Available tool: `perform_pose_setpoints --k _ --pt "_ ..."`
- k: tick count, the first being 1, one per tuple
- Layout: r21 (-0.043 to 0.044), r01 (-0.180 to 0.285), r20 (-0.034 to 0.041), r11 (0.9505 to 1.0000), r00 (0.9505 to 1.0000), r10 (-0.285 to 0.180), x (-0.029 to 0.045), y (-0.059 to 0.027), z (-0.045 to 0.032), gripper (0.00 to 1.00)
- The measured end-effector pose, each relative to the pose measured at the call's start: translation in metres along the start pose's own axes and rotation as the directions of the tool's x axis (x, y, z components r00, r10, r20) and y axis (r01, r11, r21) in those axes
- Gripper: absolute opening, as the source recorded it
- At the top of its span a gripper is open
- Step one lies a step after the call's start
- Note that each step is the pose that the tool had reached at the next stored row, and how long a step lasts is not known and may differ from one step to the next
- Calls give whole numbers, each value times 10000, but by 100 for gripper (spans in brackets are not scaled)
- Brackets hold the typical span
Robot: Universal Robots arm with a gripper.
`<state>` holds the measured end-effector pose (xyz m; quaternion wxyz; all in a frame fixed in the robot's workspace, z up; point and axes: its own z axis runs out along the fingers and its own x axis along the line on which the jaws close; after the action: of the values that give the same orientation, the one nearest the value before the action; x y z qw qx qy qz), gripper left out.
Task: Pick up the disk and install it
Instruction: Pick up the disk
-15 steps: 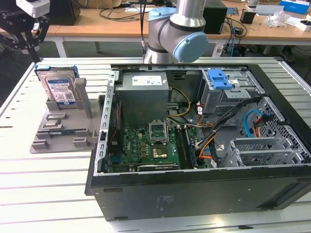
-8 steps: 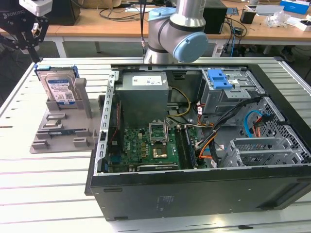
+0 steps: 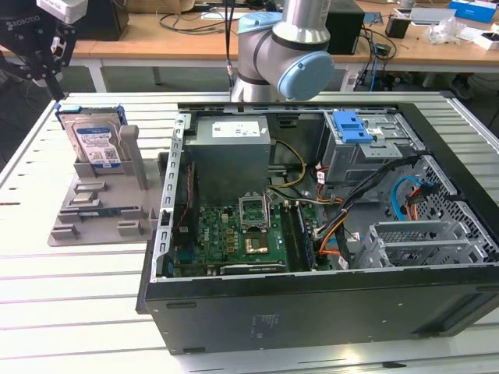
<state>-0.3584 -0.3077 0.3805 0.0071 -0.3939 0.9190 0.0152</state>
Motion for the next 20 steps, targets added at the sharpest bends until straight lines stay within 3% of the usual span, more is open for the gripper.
perform_pose_setpoints --k 6,13,18,20 --pt "-15 595 -13 9982 9982 -595 0 0 0 11" --pt "-32 1204 -25 9927 9927 -1204 0 0 0 11" --pt "-48 1807 -36 9835 9835 -1807 0 0 0 11" --pt "-58 2124 -42 9772 9772 -2124 0 0 0 11"
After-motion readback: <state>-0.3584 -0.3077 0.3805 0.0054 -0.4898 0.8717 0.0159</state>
